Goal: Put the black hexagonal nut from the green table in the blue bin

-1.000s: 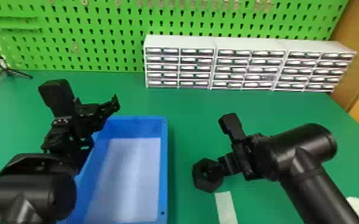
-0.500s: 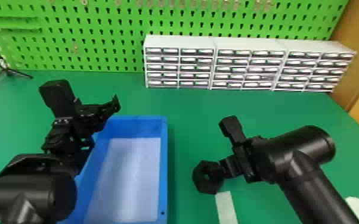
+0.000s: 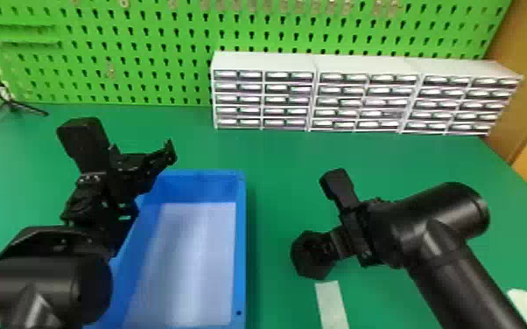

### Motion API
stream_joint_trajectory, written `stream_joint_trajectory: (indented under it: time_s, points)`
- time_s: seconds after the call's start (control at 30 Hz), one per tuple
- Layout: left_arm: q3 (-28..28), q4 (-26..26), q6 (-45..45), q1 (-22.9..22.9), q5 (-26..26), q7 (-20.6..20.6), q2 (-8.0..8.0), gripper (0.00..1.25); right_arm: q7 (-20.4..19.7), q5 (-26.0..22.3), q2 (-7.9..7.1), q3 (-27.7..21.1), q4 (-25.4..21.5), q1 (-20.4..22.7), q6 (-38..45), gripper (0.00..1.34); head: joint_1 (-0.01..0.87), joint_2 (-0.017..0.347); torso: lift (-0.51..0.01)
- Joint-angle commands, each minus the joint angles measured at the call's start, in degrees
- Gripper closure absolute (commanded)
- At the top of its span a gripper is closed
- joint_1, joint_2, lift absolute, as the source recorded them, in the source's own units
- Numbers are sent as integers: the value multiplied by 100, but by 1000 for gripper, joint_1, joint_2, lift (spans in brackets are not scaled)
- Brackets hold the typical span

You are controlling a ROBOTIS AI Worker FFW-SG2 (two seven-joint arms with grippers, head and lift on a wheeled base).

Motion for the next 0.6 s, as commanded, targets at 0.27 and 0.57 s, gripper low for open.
stream_joint_trajectory:
  time_s: [0.27,0.57]
  points:
    - [0,2,0,4,0,-8,0,98,9,196,8,252,-9,-49,89,1019,692,8,-97]
    - [0,2,0,4,0,-8,0,98,9,284,52,181,-53,-23,62,1018,692,8,-97]
